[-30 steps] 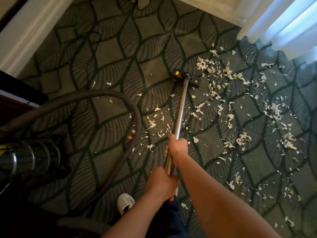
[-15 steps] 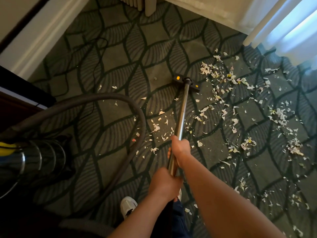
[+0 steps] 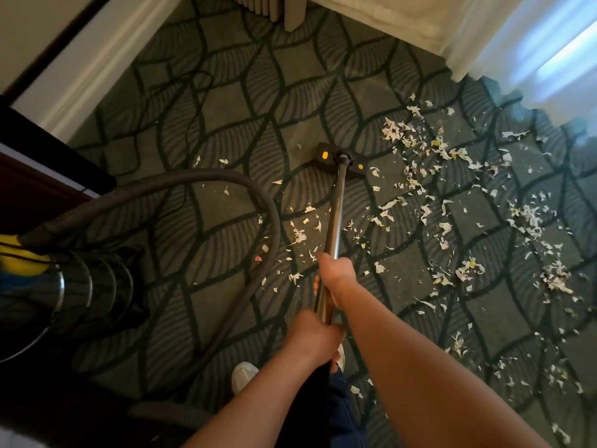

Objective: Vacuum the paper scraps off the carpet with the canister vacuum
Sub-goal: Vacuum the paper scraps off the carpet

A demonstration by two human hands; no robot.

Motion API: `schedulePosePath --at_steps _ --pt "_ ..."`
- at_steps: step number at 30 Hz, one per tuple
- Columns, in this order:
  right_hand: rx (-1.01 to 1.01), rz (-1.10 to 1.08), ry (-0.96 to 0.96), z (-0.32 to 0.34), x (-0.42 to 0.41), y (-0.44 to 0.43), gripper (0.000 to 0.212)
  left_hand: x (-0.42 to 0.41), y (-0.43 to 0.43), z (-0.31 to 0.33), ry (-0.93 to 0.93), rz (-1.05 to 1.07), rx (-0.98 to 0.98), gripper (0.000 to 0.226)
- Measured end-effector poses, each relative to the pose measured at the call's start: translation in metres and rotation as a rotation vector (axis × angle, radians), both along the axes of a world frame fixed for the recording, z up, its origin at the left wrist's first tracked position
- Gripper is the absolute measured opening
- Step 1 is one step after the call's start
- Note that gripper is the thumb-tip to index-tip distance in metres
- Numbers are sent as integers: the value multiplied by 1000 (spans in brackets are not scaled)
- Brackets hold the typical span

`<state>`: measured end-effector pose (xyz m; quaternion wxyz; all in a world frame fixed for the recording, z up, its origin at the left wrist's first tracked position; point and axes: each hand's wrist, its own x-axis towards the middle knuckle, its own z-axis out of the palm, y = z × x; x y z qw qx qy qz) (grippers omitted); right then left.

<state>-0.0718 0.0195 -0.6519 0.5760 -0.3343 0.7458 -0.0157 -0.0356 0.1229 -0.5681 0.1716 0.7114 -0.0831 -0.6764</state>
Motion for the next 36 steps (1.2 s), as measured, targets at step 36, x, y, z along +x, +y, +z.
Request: schedulePosePath --at_steps 36 --pt "3 -201 -44 13 -62 -30 24 -45 -36 -5 -61 -205 -47 2"
